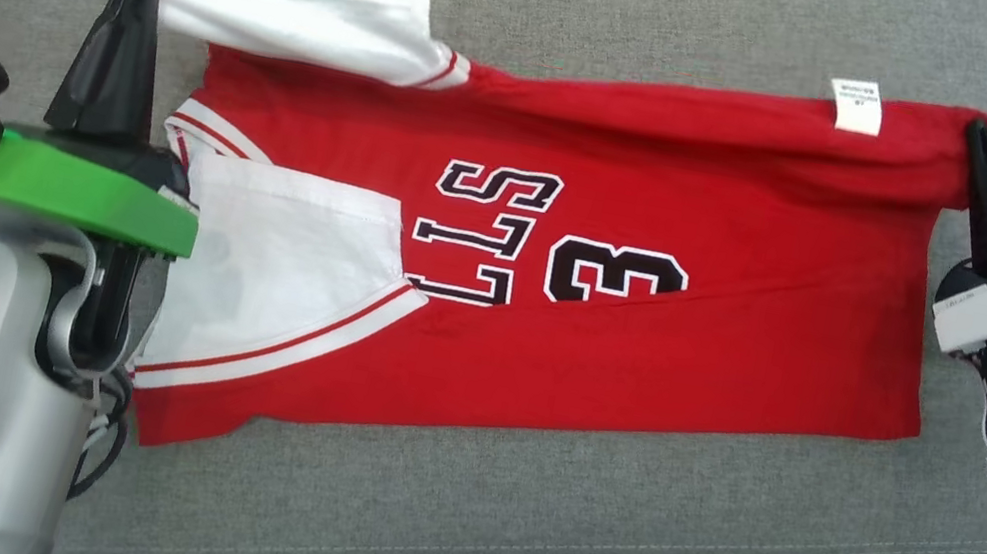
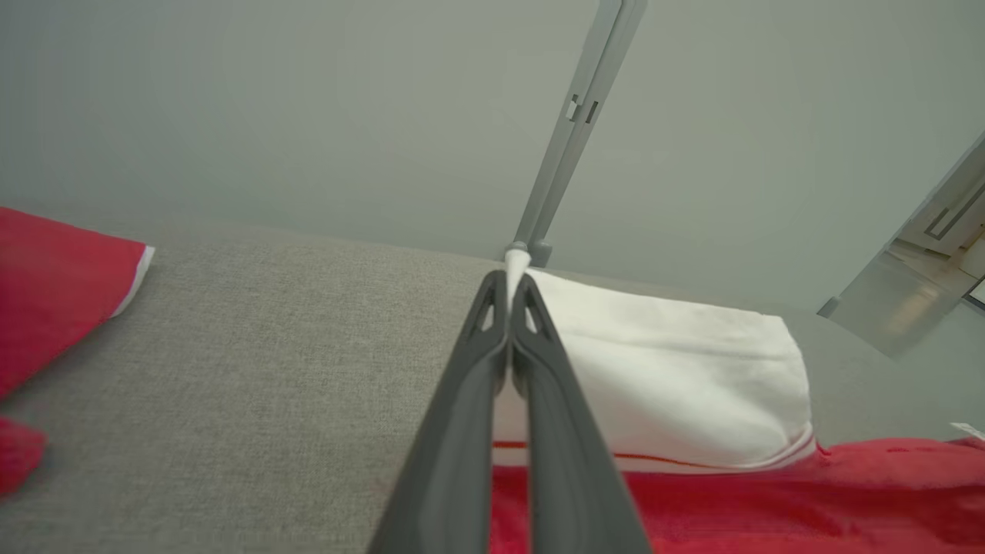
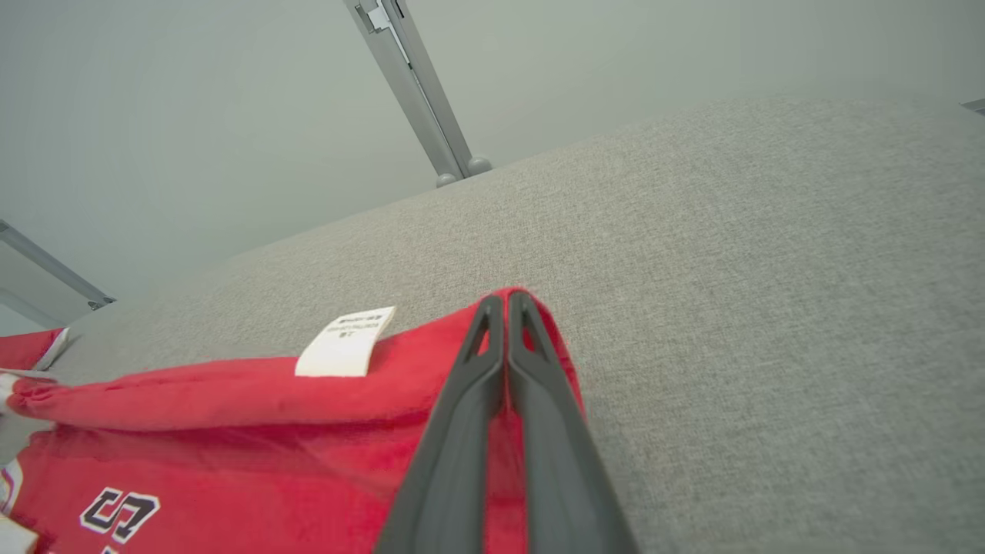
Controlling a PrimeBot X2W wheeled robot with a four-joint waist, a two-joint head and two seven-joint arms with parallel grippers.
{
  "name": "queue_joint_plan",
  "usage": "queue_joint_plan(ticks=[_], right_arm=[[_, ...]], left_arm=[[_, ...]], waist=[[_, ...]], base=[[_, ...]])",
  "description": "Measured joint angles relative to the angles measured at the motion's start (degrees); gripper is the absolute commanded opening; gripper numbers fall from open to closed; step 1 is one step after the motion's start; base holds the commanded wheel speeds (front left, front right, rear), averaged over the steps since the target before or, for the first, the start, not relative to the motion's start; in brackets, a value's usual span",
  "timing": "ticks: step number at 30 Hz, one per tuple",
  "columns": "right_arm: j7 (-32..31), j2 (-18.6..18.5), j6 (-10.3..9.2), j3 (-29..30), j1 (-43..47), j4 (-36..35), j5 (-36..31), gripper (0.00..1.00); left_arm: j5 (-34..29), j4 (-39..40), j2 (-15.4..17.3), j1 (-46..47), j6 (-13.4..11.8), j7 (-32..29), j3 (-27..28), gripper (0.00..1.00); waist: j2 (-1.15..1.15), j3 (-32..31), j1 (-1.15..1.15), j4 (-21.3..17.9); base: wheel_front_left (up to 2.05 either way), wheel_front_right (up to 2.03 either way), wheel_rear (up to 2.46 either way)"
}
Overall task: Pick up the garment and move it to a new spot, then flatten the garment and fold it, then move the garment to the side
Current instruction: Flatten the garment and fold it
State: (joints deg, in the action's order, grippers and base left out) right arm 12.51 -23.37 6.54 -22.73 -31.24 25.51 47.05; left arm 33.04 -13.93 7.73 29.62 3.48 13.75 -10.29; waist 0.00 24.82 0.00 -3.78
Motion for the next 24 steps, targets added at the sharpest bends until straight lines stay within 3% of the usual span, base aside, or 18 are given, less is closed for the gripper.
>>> queue_joint_plan(ticks=[14,24], right_arm=[[0.59,0.29,0.00,0.45,13.48,-2.09,2.94,0.00],[0.57,0.69,0.00,-1.22,16.30,-2.05,2.92,0.00]], left_arm=[[4.26,9.77,-1.83,-22.79,-1.94,-3.46,-2.27,0.00],[5.22,12.99,-1.46,-27.59,-2.72,-5.70,-3.11,0.00]], waist=[[0.00,-6.60,0.00,2.99],[0.00,-8.36,0.00,2.29]], base=[[0.00,0.00,0.00],[0.00,0.00,0.00]])
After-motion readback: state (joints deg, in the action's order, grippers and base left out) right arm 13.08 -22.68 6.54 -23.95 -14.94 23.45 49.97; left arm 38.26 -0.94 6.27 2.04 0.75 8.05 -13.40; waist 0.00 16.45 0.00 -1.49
